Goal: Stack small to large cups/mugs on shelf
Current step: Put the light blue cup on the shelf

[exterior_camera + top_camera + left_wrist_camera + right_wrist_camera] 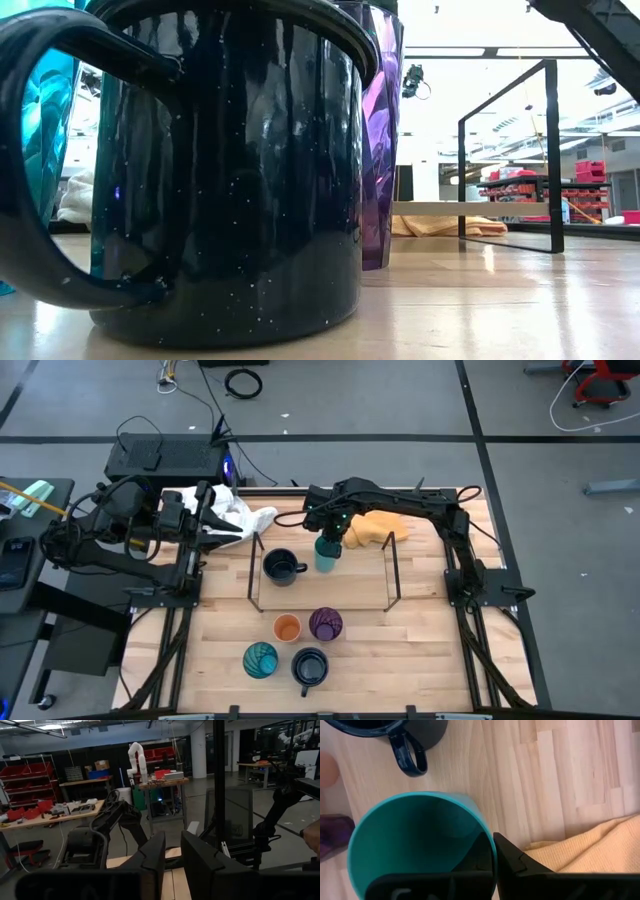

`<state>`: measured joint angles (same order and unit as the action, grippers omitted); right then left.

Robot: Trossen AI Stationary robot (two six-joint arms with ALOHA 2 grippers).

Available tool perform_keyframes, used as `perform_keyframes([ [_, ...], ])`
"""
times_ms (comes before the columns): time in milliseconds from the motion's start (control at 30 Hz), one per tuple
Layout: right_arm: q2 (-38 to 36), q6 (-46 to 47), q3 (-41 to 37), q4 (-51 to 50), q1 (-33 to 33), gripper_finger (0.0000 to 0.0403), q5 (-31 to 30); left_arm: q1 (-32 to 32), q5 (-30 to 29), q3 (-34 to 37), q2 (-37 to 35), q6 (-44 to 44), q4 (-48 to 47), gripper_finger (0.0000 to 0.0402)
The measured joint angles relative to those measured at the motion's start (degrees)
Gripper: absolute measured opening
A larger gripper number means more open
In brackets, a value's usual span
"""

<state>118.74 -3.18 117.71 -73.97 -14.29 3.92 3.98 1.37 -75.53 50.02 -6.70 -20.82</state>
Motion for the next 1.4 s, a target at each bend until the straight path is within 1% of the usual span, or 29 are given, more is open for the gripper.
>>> perform_keyframes([
  [400,0.00,0.21,-0.05,0.01,0.20,0.0003,0.04,0.00,0.02,0.00,0.00,0.00,0.00,0.0067],
  [633,-0.46,0.64,-3.36,0.89,0.52,0.0003,0.00,-0.02,0.01,0.00,0.00,0.00,0.00,0.0073],
  [833,-0.55,0.76,-3.72,2.74,0.66,0.0003,0.26,-0.02,0.02,0.00,-0.33,-0.03,0.04,0.0067],
  [967,-0.57,0.74,-3.76,2.79,0.69,0.0004,0.42,0.00,0.02,0.00,-0.67,-0.03,-0.01,0.0070],
  [1100,-0.55,0.56,-3.81,2.94,0.69,0.0013,0.63,-0.02,0.00,0.00,-0.92,-0.05,-0.07,0.0073],
  [1400,-0.14,0.44,-4.11,2.98,0.73,0.0059,0.63,-0.02,0.01,0.00,-1.05,-0.07,0.00,0.0067],
])
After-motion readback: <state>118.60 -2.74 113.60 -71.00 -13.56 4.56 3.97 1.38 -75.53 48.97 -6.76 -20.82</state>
